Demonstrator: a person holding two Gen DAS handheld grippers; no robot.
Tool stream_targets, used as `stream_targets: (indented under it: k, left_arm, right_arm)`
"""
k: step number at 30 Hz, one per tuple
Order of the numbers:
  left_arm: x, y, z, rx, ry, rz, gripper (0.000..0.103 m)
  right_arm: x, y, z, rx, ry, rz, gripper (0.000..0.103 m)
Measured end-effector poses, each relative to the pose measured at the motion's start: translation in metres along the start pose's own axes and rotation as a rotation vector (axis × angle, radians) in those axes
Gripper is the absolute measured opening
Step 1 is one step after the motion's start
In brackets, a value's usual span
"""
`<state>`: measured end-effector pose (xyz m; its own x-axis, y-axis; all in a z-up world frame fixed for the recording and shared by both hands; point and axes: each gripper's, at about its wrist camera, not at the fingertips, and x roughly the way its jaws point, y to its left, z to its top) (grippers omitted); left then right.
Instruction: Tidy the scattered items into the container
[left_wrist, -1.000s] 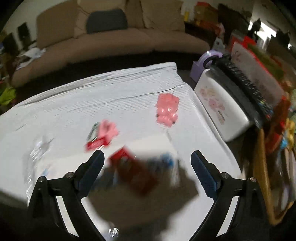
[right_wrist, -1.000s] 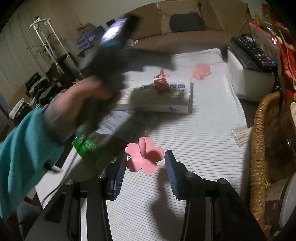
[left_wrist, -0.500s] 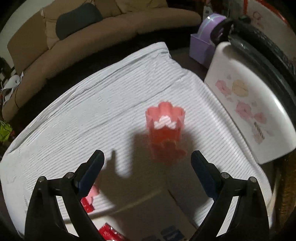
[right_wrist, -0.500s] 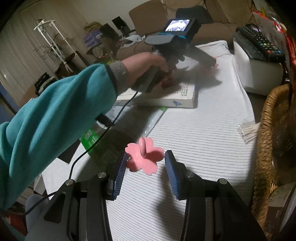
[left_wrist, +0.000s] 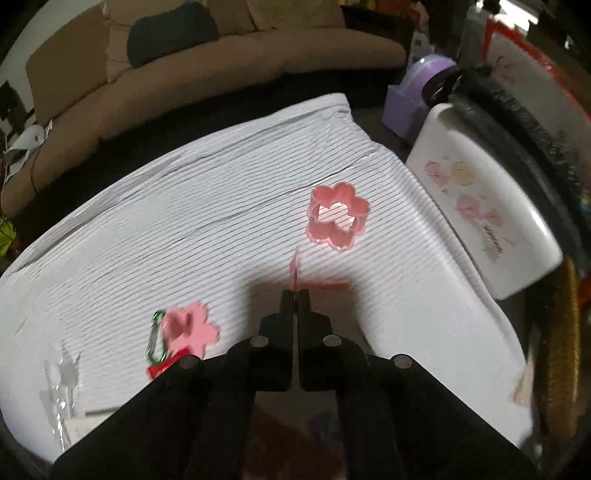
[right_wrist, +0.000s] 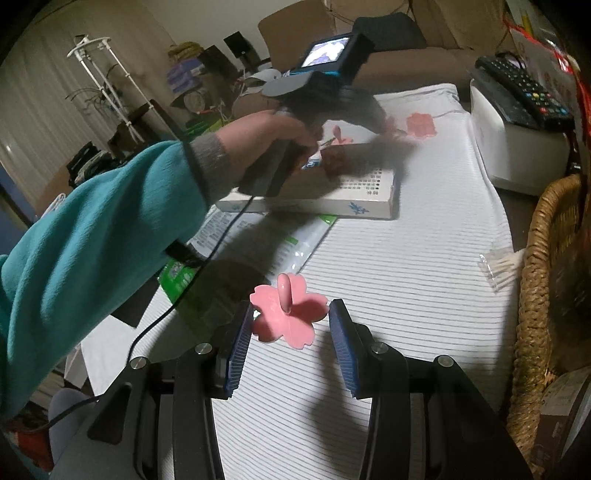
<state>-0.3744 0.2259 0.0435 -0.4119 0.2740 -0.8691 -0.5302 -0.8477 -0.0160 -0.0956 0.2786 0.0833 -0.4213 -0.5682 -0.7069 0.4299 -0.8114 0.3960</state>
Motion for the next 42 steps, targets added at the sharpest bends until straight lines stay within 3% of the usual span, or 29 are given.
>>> stream_targets:
  k: [5,12,14,16,17,20,21,22,23,24,25,28,34,38,42]
  left_arm:
    - [-0.022,0.007,-0.006,0.028,0.018,0.014,0.001]
    - [-0.032,0.024,0.0,-0.064,0.008,-0.033,0.002]
    - [-0.023,0.027,0.003,-0.093,0.046,-0.037,0.023]
    - [-0.013,0.031,0.005,-0.124,0.052,-0.033,0.077]
    - [-0.007,0.032,0.006,-0.132,0.051,-0.039,0.078]
    - [0.011,0.04,0.004,-0.177,0.084,-0.069,0.075]
    - [0.015,0.041,0.004,-0.183,0.092,-0.062,0.067]
    - [0.02,0.042,0.004,-0.179,0.098,-0.057,0.042]
    - [0.023,0.043,0.003,-0.175,0.103,-0.062,0.027]
    - [0.024,0.044,0.002,-0.181,0.097,-0.083,0.016]
    - [0.022,0.045,0.001,-0.183,0.084,-0.09,0.013]
    - [0.011,0.045,-0.002,-0.17,0.027,-0.066,0.005]
    - [-0.027,0.065,-0.012,-0.253,-0.007,-0.08,0.005]
    - [-0.09,0.074,-0.035,-0.284,-0.066,-0.095,0.005]
    - [-0.183,0.087,-0.086,-0.339,-0.151,-0.125,0.005]
  right_arm:
    - [-0.001,0.006,0.001,0.017,-0.014,0.008,0.044]
    - [-0.002,0.009,0.002,0.013,-0.018,0.019,0.044]
    - [-0.002,0.01,0.001,0.006,-0.019,0.021,0.044]
    - [-0.001,0.009,0.0,0.007,-0.015,0.029,0.044]
    - [-0.001,0.009,0.0,0.007,-0.014,0.03,0.044]
    - [-0.001,0.007,-0.001,0.01,-0.011,0.036,0.044]
    - [0.0,0.006,-0.001,0.011,-0.009,0.038,0.044]
    - [0.0,0.004,0.0,0.014,-0.006,0.041,0.044]
    - [0.002,0.003,-0.001,0.02,-0.002,0.046,0.044]
    - [0.003,0.001,-0.001,0.024,0.002,0.048,0.044]
    - [0.005,0.0,-0.001,0.025,0.007,0.048,0.044]
    - [0.007,-0.001,-0.001,0.023,0.013,0.046,0.044]
    - [0.007,0.007,0.001,0.016,0.012,0.041,0.044]
    - [0.004,0.022,0.007,-0.009,-0.009,0.051,0.044]
    - [-0.002,0.052,0.014,-0.065,-0.039,0.074,0.044]
